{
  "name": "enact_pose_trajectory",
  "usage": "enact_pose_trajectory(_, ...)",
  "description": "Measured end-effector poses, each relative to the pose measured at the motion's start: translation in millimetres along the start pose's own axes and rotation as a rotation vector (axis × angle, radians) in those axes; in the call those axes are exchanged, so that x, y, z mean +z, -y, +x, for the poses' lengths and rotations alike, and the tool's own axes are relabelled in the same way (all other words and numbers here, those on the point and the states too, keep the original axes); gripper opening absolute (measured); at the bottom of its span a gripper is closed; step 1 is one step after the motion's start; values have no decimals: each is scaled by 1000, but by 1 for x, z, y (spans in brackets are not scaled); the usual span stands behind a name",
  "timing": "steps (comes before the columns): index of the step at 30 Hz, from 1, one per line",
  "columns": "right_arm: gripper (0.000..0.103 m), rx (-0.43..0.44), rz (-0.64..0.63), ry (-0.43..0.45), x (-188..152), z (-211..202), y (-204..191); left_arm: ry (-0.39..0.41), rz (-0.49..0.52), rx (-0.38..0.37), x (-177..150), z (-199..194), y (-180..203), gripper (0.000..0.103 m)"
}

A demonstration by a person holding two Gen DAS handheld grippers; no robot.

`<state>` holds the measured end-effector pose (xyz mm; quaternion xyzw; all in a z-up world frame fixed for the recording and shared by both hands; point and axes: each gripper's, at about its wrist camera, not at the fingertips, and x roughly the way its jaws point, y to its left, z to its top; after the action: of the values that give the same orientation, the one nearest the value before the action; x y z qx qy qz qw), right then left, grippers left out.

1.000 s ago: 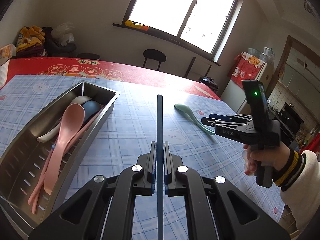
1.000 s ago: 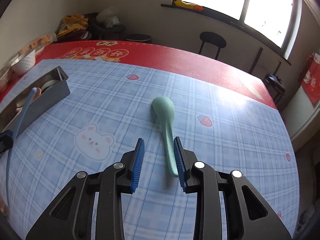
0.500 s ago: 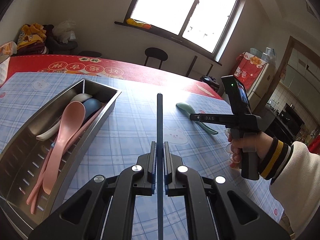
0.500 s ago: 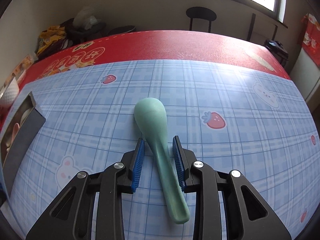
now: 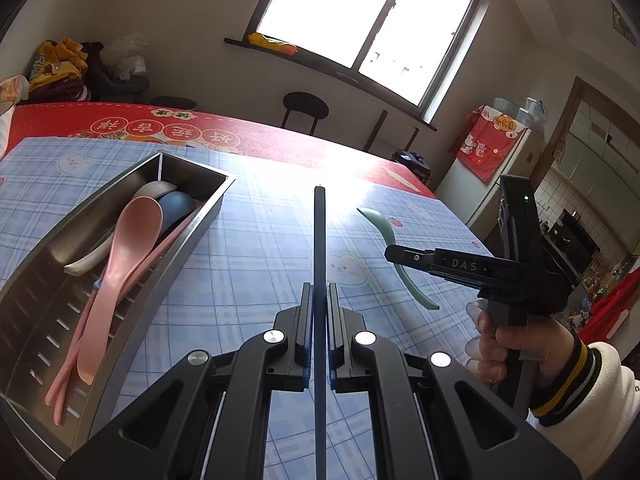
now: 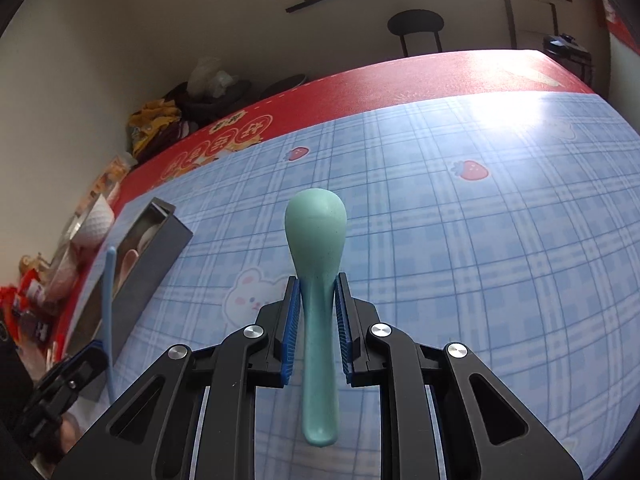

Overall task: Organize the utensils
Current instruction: 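Lower the blue chopstick into the steel tray and open the left gripper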

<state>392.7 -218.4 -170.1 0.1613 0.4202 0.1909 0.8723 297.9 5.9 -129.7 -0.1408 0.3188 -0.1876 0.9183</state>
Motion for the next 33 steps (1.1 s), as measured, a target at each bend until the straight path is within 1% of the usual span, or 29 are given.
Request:
enact_pose_trajectory(4,18,87,46,34,-20,-14,-14,-5,-10,-18,-1,-3,1,6)
enact_pose_trajectory(8,18,141,54,54,-31,-22,-25,-7,-1,-13,-5,-11,5,6)
enact_pose_trajectory(12,18,159,38,52,-39,-21,-31,-1,-21,-37,-10,-29,2,6)
enact_pose_trajectory(15,18,167,35,39,-47,-17,-28,-1,-40,-37,-9,-46,-6,6)
enact_pose_trajectory(17,18,198,66,31,-50,-16,-22,-2,-44,-23,-5,-56,-12,6)
enact_pose_trajectory(19,18,204,60,54,-49,-19,-21,-3,-45,-6,1,-67,-19,6)
enact_pose_trajectory(21,18,225,77,45,-50,-18,-18,-6,-40,15,12,-76,-26,6)
enact_pose_trajectory(25,18,253,90,53,-49,-18,-13,-3,2,75,36,-88,-36,6)
enact_pose_trajectory(29,18,275,100,61,-50,-20,-9,-19,77,154,56,-81,-40,6)
enact_pose_trajectory(33,18,287,107,68,-51,-22,-5,-14,153,222,73,-69,-46,6)
